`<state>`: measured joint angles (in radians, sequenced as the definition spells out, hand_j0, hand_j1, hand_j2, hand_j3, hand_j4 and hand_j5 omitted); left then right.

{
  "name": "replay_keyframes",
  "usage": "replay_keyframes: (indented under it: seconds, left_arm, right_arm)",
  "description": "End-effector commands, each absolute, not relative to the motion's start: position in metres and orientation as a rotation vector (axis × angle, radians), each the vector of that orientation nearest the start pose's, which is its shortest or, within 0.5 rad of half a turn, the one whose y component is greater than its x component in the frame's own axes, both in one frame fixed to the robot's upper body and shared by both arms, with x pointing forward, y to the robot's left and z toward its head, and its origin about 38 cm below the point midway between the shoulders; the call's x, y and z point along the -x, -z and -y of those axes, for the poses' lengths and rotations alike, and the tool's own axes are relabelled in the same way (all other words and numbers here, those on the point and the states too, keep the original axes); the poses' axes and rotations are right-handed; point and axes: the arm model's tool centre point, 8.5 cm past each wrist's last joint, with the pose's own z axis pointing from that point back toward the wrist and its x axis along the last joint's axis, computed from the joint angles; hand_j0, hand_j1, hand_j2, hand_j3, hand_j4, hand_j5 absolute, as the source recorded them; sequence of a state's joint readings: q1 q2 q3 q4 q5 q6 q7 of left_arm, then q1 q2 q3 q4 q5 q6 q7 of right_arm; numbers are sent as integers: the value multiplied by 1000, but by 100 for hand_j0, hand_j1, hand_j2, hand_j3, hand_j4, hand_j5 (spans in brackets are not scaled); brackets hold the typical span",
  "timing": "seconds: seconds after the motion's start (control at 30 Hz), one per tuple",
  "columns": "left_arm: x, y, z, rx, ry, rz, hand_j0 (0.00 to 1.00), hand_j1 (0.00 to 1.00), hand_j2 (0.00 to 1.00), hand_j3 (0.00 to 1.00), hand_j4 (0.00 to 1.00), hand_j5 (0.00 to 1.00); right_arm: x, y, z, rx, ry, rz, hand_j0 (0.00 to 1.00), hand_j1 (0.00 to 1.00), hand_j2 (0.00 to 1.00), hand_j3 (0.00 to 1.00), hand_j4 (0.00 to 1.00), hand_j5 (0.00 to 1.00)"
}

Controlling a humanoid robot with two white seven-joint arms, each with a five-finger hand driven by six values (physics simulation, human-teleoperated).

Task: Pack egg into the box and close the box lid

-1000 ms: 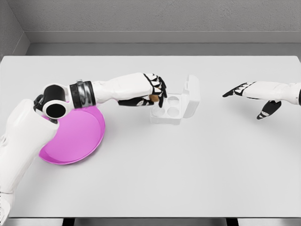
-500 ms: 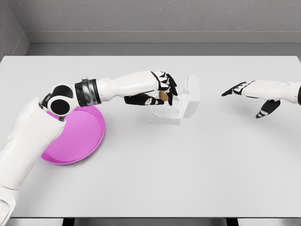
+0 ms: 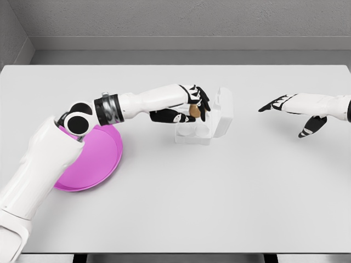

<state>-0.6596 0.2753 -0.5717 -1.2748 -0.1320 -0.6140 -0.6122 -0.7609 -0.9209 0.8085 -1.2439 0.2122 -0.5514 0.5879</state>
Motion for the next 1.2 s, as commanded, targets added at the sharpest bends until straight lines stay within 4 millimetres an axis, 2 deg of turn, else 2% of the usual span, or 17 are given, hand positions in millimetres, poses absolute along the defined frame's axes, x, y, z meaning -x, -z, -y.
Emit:
replay_keyframes:
  seconds: [0.0,0.27,0.43,0.67,0.8,1.0,1.17]
  left_arm:
    - [-452,-200,-116,285,1656,1923,45,45,45,45,45,45]
    - [-452,-207,-120,395,1520,1982,44,44,44,44,44,44]
    - [-450,-201,-121,412,1502,1973,43,43,43,43,43,43]
    - [-451,-199,-125,486,1377,1944,43,43,43,43,43,43]
    - [-447,-198,-122,619,1266,1938,43,43,43,43,43,43]
    - [-448,-193,-123,618,1257,1925,43,43,43,43,43,43]
    - [-450,-185,-126,661,1171,1864,44,44,44,44,44,44]
  right_arm:
    - [-449,-199,372,317,-1953,1155,100,100,100,100,100,100]
    - [-448,-198,372,317,-1955,1154,100,100,100,100,100,100]
    - [-448,-199,372,318,-1955,1155,100,100,100,100,100,100]
    - [-448,-196,368,307,-1963,1154,100,100,100,100,100,100]
    - [-448,-196,369,308,-1961,1152,100,100,100,100,100,100]
    - [-448,-195,370,306,-1962,1148,100,100,100,100,100,100]
    - [-449,-192,363,292,-1962,1157,100,100,100,100,100,100]
